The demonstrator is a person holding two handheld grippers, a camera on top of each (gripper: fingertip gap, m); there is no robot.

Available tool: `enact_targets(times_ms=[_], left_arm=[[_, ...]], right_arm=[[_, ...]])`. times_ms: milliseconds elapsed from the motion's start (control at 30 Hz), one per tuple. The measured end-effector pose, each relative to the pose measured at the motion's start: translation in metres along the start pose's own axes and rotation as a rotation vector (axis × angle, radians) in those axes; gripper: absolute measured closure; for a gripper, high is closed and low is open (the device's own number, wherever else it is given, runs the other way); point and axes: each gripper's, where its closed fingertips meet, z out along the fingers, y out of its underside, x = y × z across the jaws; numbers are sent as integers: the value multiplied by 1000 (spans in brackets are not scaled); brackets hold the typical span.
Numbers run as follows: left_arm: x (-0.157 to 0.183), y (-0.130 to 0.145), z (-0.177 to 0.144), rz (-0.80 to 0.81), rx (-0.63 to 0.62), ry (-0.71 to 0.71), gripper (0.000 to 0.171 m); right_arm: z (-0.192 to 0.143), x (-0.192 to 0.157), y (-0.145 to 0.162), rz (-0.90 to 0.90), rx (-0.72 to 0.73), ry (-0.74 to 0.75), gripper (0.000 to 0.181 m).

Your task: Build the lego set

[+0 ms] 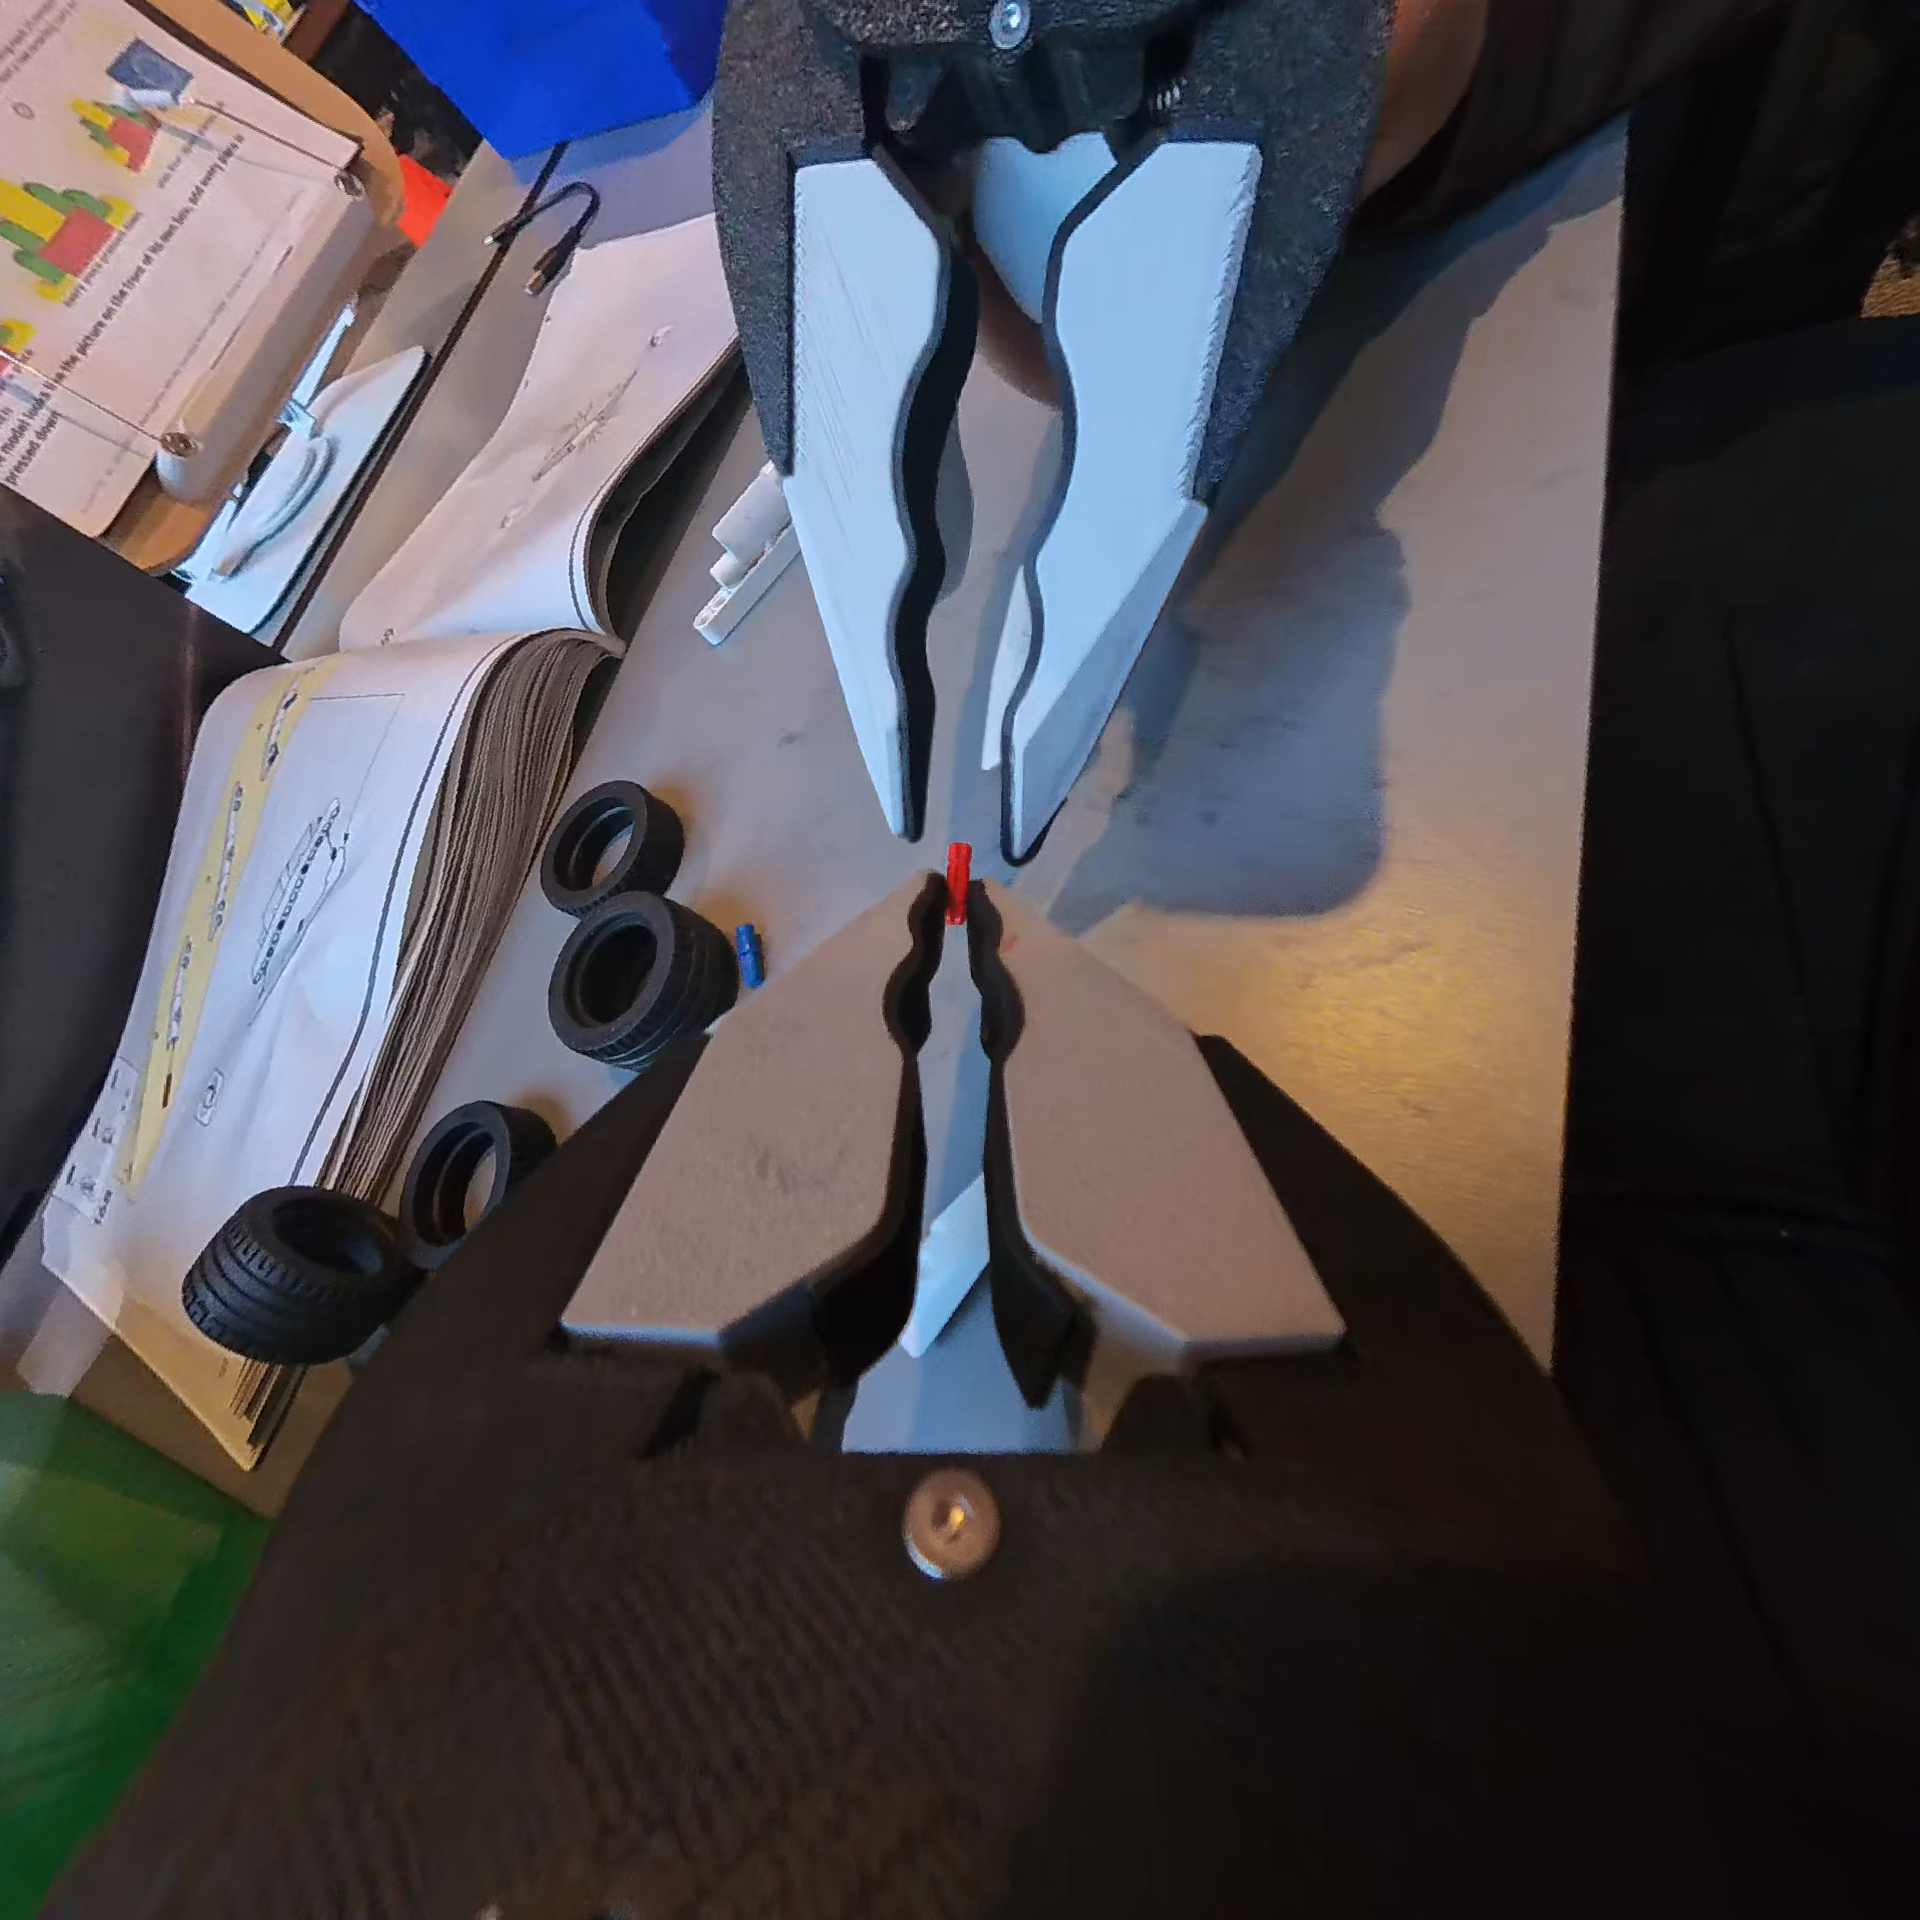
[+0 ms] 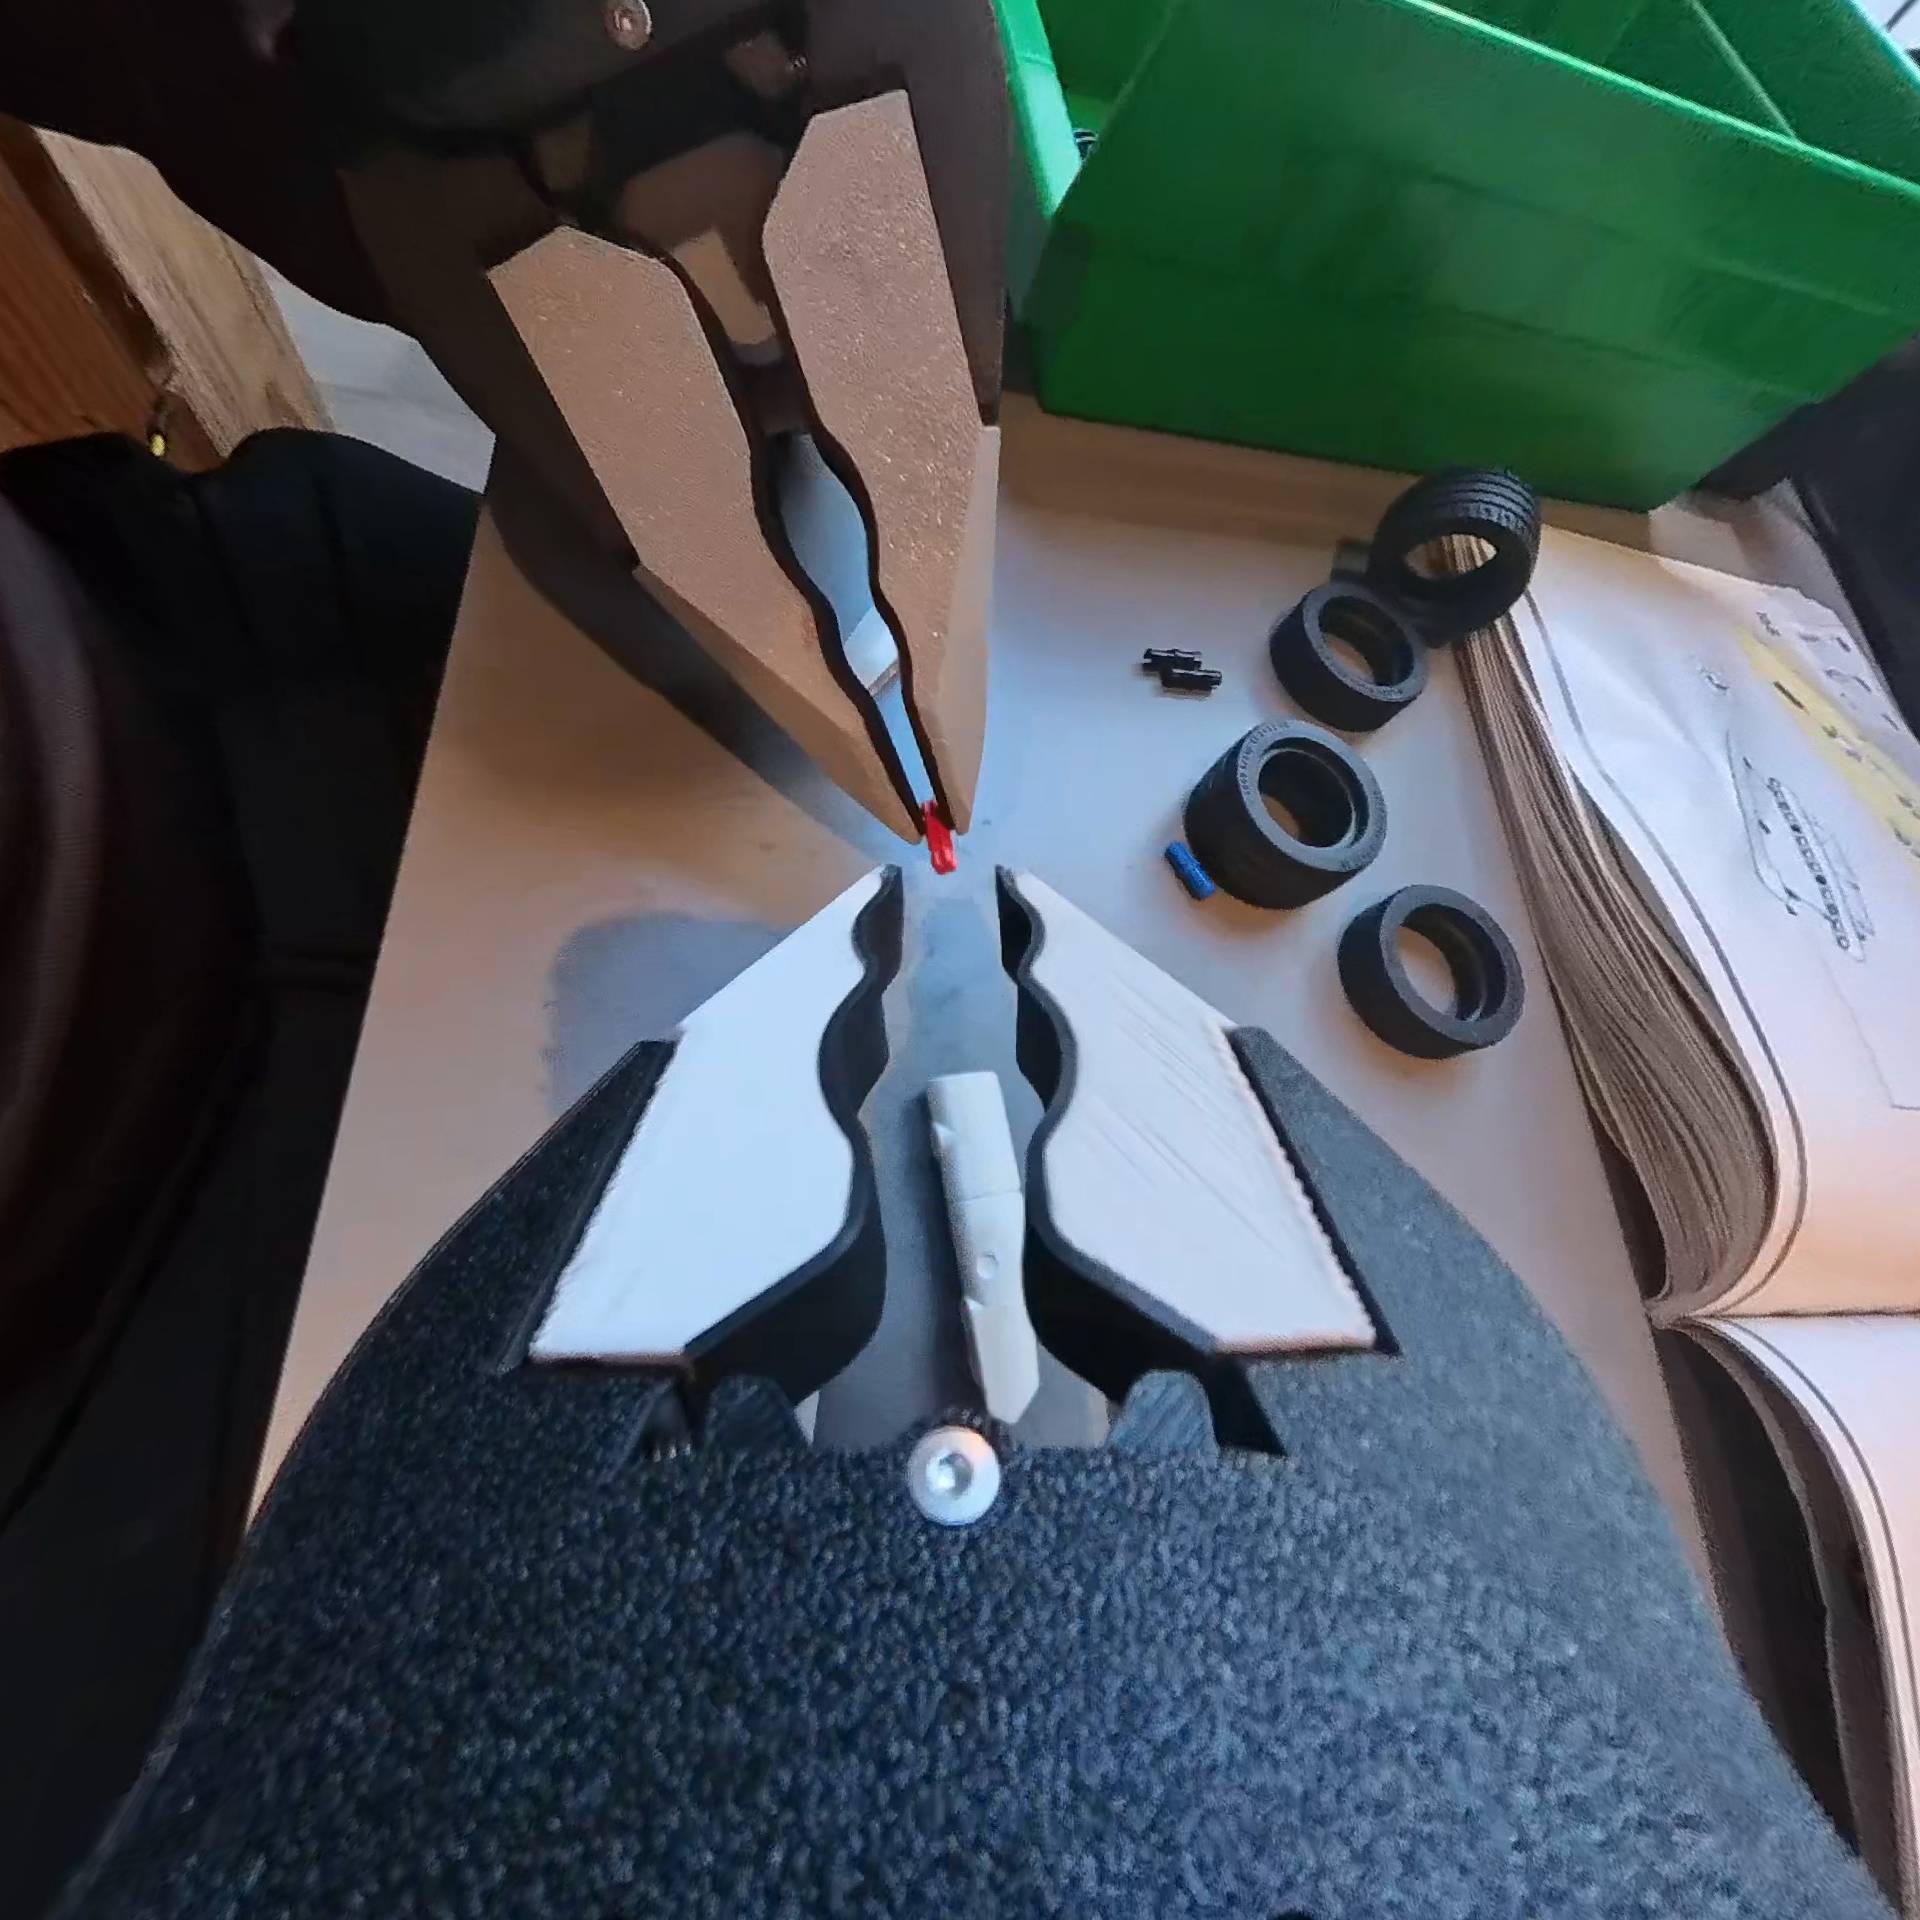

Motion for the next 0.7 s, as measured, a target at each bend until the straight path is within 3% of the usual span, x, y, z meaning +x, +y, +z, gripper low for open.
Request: enact_targets(times_ms=[233, 500, 700], left_arm=[[4, 1, 1, 7, -7, 22, 170], [2, 3, 4, 39, -26, -16, 170], [1, 0, 1, -35, 4, 42, 155]], right_arm=[[3, -4, -1, -51, -12, 8, 176], [1, -2, -1, -77, -6, 30, 177], [-3, -4, -2, -230, 9, 84, 177]])
